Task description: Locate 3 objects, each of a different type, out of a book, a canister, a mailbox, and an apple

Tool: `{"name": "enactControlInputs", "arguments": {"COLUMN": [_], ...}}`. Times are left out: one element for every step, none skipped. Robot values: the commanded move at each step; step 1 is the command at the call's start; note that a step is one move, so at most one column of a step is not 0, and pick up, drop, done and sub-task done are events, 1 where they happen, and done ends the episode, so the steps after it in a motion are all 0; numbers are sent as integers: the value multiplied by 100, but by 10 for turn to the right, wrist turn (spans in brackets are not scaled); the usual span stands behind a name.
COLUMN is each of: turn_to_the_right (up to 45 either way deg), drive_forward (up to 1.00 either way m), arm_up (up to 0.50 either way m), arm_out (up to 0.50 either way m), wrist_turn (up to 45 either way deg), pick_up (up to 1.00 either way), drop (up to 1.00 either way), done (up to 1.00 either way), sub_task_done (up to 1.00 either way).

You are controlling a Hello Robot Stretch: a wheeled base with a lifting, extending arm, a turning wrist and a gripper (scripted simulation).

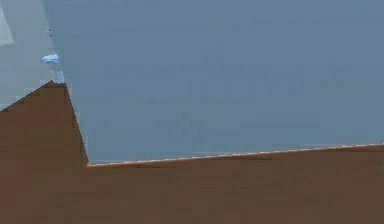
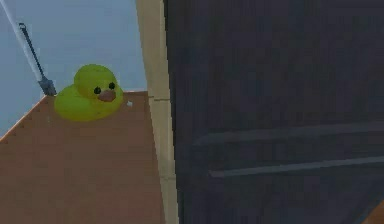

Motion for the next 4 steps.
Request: {"name": "enactControlInputs", "arguments": {"turn_to_the_right": [-30, 0, -450, -390], "drive_forward": [0, 30, 0, 0], "arm_up": [0, 0, 0, 0], "arm_out": [0, 0, 0, 0], "wrist_turn": [0, 0, 0, 0], "pick_up": [0, 0, 0, 0], "drop": [0, 0, 0, 0], "done": [0, 0, 0, 0], "sub_task_done": [0, 0, 0, 0]}}
